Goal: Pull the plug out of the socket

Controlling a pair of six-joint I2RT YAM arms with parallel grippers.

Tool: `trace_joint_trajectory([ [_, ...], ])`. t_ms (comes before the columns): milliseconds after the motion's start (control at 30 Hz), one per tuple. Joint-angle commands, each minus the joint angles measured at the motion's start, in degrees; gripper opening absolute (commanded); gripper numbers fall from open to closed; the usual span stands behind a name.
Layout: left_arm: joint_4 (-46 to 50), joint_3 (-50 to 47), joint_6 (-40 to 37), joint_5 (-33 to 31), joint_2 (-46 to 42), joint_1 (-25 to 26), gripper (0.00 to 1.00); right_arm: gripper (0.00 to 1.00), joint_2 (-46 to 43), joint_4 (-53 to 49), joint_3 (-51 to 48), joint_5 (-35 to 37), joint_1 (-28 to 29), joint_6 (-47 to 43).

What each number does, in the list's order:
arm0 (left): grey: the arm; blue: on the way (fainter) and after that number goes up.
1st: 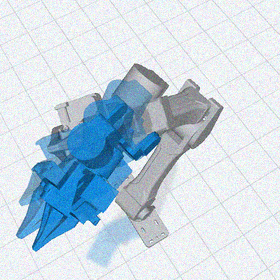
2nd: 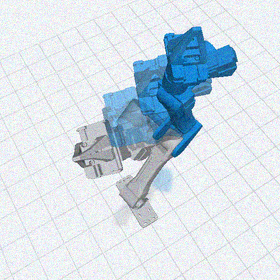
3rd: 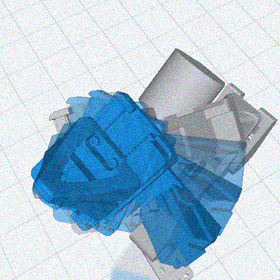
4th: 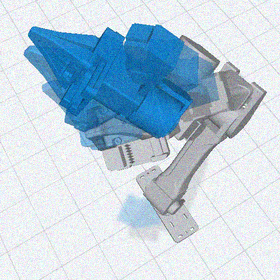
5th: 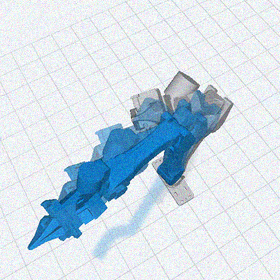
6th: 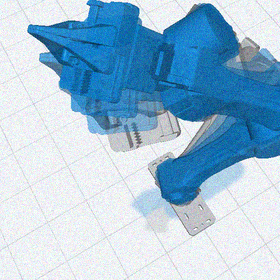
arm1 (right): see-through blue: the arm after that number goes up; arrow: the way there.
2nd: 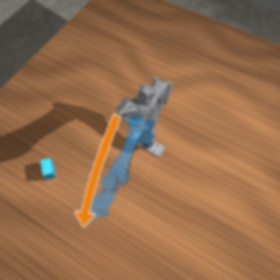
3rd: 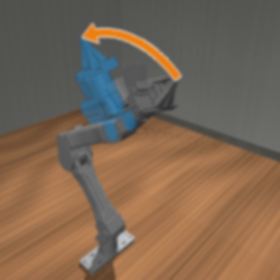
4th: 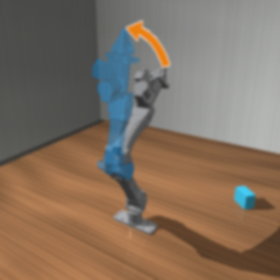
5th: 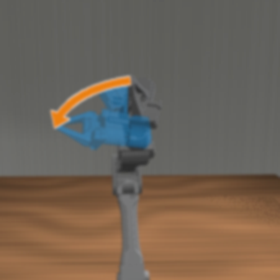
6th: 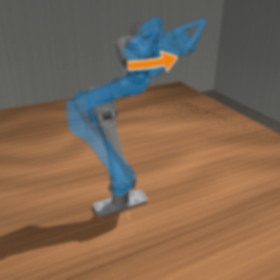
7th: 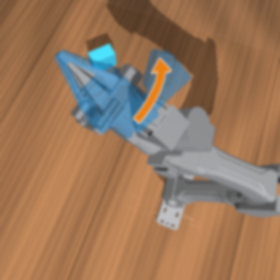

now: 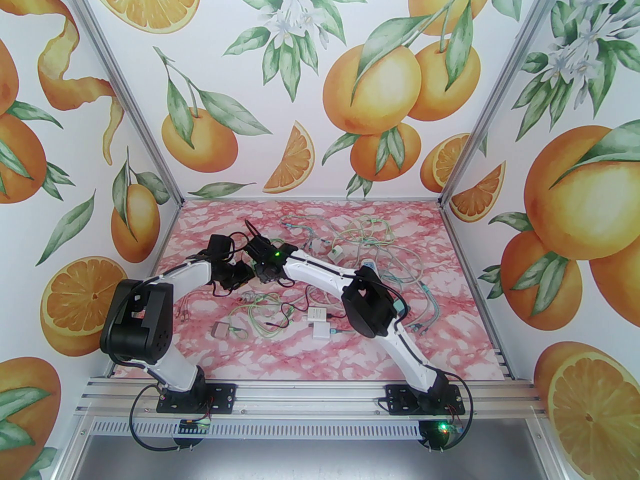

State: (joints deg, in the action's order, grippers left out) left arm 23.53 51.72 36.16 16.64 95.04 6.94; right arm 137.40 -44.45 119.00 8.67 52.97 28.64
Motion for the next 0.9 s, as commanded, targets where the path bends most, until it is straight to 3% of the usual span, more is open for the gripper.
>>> trace_joint_trajectory([
  [0, 4.7, -2.0, 0.6, -5.5, 4.8, 0.8, 0.25, 0.22, -1.6, 3.3, -0.2, -9.6, -1.7, 3.1],
  [267, 4.9, -1.8, 0.3, -5.4, 4.7, 0.8, 0.25, 0.22, -3.1, 3.6, -1.3, -10.9, -3.7, 3.6],
  [633, 5.5, -0.4, 0.1, -4.9, 5.7, 1.5, 0.25, 0.23, 1.1, -4.5, 5.2, 1.4, 2.1, -5.3],
  [867, 5.8, -0.3, 0.2, -5.1, 5.9, 1.8, 0.25, 0.22, 0.9, -5.2, 6.2, 2.3, 2.6, -5.7],
])
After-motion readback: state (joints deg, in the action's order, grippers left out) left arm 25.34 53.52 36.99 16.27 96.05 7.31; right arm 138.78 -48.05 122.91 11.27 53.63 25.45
